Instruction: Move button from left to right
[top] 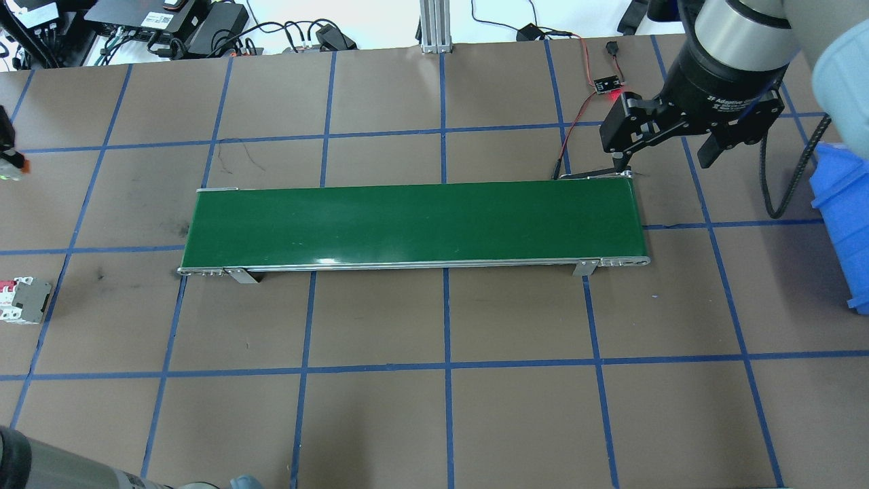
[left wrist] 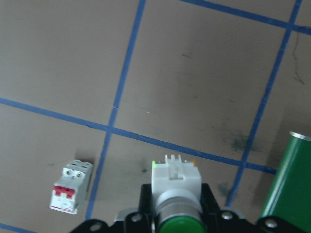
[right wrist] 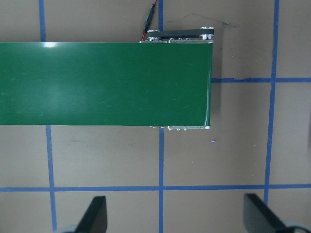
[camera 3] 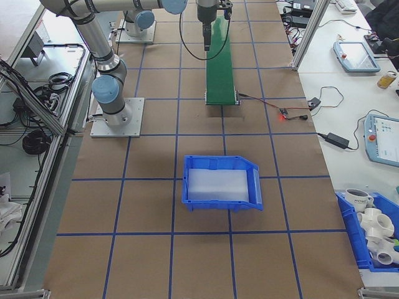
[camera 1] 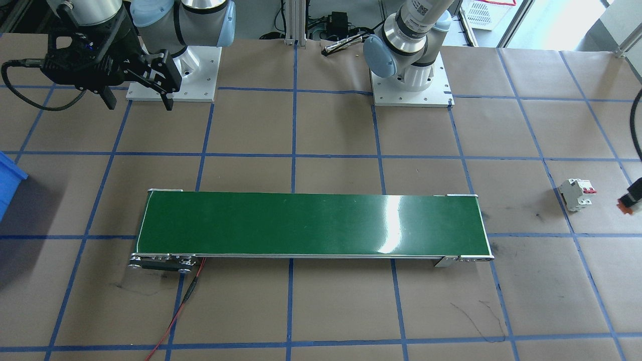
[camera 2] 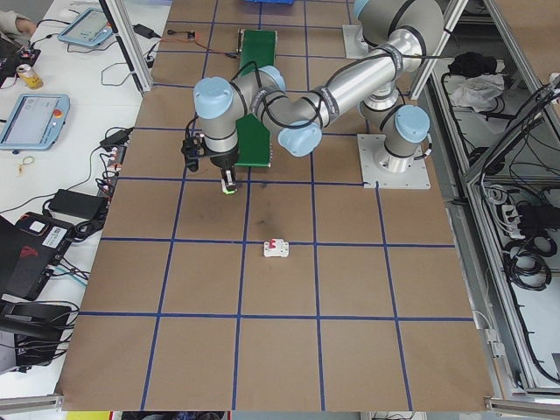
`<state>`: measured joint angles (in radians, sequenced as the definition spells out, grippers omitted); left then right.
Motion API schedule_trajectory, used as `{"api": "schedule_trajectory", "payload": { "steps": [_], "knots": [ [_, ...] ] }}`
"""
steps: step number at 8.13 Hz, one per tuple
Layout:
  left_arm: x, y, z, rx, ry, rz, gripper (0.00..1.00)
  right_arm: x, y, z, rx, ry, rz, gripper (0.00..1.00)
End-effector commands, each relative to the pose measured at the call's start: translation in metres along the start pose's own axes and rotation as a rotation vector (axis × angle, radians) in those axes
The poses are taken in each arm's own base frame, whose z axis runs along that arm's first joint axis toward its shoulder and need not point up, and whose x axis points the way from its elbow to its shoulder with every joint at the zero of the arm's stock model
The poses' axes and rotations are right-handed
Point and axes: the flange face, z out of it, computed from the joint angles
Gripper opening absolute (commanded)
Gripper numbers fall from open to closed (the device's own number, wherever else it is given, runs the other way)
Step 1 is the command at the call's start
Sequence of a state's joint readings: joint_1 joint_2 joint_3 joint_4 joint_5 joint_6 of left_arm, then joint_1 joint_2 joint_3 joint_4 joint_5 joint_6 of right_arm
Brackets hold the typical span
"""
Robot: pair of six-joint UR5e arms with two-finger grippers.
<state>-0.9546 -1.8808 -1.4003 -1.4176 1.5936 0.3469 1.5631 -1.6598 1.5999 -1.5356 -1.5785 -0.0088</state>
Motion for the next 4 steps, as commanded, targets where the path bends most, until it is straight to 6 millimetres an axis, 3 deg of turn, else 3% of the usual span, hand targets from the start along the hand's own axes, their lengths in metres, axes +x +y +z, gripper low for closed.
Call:
{"api": "schedule_trajectory", "payload": {
  "steps": [1,4],
  "knots": [
    [0.093,0.030,0.029,-0.081,0.027,-0.140,0.08,0.000,0.000,0.000,-0.002,0.001,0.000,1.00],
    [0.149,0.044,0.040,-0.111,0.019,-0.174,0.07,0.000,0.000,0.000,-0.002,0.001,0.000,1.00]
  ]
}}
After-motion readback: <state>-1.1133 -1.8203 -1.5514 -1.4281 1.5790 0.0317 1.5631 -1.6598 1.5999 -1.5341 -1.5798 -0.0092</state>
